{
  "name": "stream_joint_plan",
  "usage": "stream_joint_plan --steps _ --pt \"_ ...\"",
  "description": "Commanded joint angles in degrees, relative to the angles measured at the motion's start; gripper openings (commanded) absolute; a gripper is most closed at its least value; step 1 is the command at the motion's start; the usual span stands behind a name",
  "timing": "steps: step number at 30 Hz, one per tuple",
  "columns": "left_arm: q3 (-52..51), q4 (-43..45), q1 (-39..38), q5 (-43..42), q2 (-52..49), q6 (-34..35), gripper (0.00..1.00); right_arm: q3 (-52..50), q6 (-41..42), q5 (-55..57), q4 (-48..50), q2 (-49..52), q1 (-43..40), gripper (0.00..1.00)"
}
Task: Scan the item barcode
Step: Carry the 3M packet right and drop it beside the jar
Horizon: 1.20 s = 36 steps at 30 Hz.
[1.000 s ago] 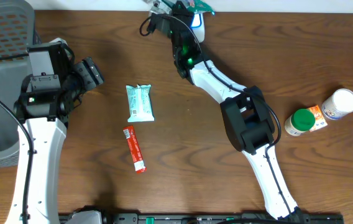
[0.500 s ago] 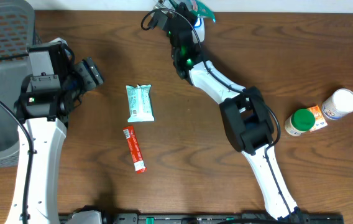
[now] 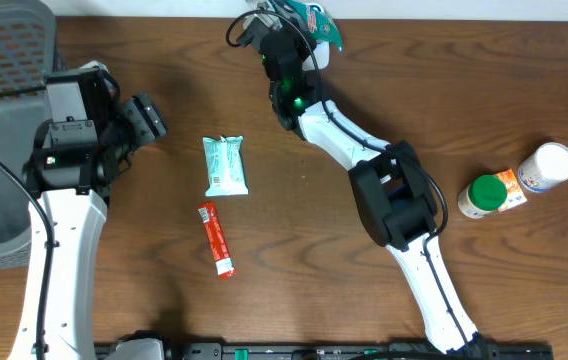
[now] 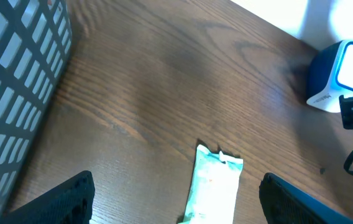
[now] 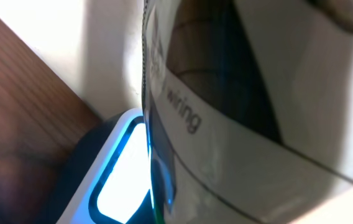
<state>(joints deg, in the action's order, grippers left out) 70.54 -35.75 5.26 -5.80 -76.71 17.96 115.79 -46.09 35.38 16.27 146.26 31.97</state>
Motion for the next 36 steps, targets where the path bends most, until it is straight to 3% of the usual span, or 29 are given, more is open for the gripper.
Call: stream_joint_plan --steps 1,6,10,14,16,18,23,26,30,36 --pt "0.6 0.0 0.2 0.5 -0.3 -0.5 0.84 1.1 5.5 0.2 0.0 -0.6 0.4 0.01" --pt "0.6 0.0 0.2 0.5 -0.3 -0.5 0.84 1.1 7.3 0.2 -1.3 -7.0 0.0 0.01" --pt "0.6 0.0 0.2 0.5 -0.3 -0.5 0.84 1.1 13.3 0.1 -10.3 -17.3 -0.1 0.01" --pt "0.6 0.0 0.2 0.5 -0.3 -0.5 0.84 1.1 26.3 -5.7 -33.5 -30.6 -1.4 0.01" --pt "0.6 0.0 0.2 0.5 -0.3 -0.5 0.84 1.1 33.2 -13.0 -44.7 -35.7 -3.2 0.01" --pt "0.6 0.0 0.2 0.5 -0.3 -0.5 0.84 1.1 42.0 -27.8 -61.0 -42.6 -8.1 0.01" --pt "0.6 0.0 0.2 0.5 -0.3 -0.5 0.84 1.0 44.9 -50.3 -81.8 -47.5 -18.6 0.01" --pt "0.6 0.0 0.2 0.5 -0.3 -0.5 0.84 -1.0 44.7 -53.7 -91.6 -47.5 -24.4 0.01" --pt "0.6 0.0 0.2 0.5 -0.3 -0.5 0.84 -9.8 44.7 -53.5 -92.5 -47.6 -28.1 0.01" --pt "0.6 0.0 0.2 0.5 -0.3 -0.5 0.84 -32.2 46.1 -48.7 -81.2 -47.5 -31.4 0.01"
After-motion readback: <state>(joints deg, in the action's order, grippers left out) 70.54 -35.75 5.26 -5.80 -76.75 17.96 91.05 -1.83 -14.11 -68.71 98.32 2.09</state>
